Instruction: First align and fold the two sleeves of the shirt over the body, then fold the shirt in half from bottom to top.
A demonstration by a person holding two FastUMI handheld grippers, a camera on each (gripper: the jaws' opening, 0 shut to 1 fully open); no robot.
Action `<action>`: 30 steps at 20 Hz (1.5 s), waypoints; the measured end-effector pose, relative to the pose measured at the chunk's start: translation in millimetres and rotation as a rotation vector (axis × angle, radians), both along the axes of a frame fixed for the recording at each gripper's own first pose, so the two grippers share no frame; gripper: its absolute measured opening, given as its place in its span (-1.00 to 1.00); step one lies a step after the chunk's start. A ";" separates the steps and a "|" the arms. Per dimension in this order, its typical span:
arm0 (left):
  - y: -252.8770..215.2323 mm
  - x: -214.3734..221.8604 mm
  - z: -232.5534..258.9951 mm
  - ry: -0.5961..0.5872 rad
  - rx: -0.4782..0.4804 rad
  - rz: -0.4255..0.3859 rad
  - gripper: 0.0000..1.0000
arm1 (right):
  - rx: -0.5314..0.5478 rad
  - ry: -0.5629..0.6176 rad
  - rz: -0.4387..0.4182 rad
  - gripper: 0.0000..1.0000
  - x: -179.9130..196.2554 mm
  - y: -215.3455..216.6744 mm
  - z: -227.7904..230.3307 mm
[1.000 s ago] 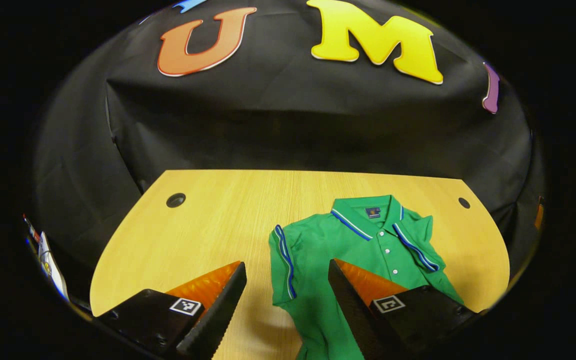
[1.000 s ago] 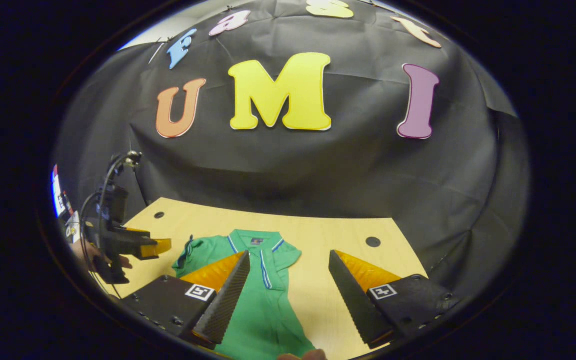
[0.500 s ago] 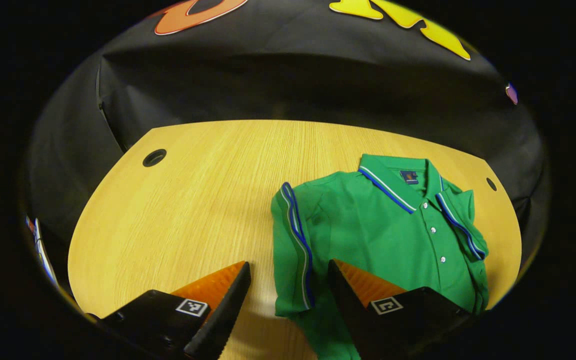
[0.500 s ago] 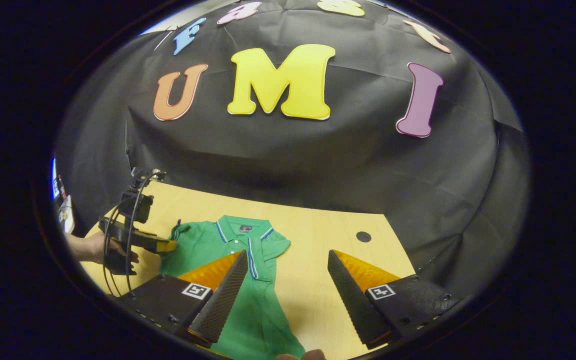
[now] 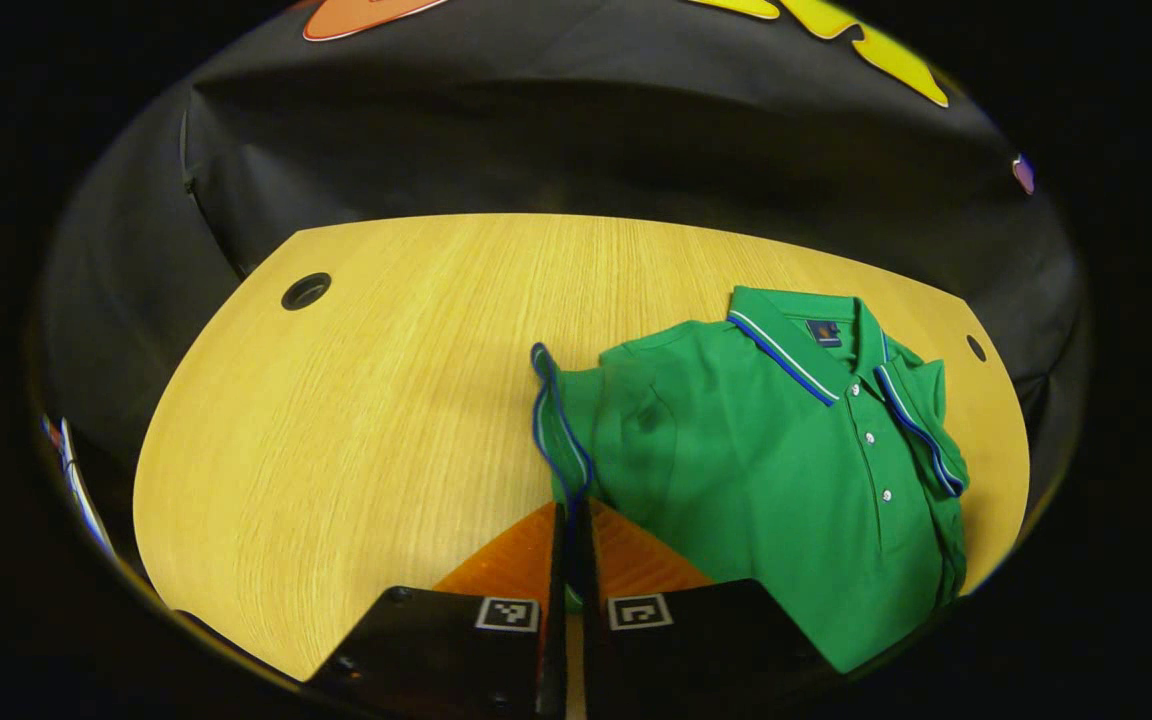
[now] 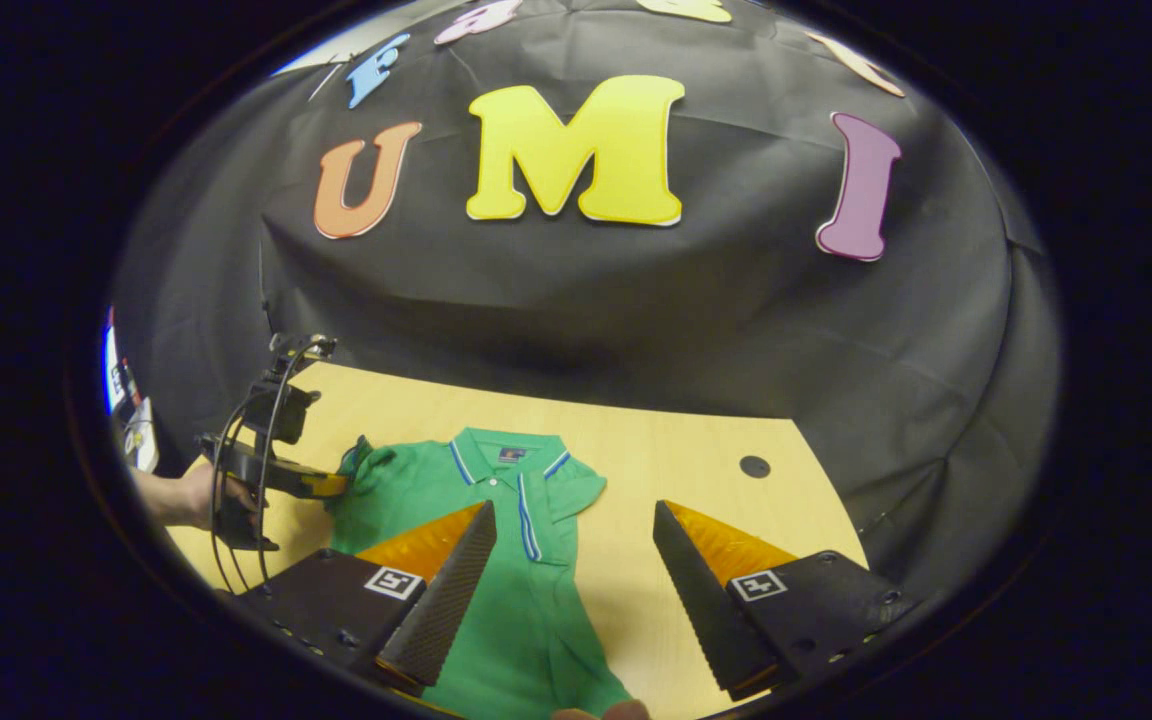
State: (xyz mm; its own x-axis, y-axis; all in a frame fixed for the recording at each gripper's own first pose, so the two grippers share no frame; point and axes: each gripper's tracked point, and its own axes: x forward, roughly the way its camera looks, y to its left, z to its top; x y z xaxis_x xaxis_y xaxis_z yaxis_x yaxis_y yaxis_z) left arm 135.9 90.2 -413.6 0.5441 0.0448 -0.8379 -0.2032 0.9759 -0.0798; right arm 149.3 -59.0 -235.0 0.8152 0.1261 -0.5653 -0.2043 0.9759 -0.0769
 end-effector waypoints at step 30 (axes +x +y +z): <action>-90.0 -111.8 240.6 -0.480 0.096 -0.034 1.00 | 0.054 -0.102 -0.016 0.92 -140.7 18.2 53.9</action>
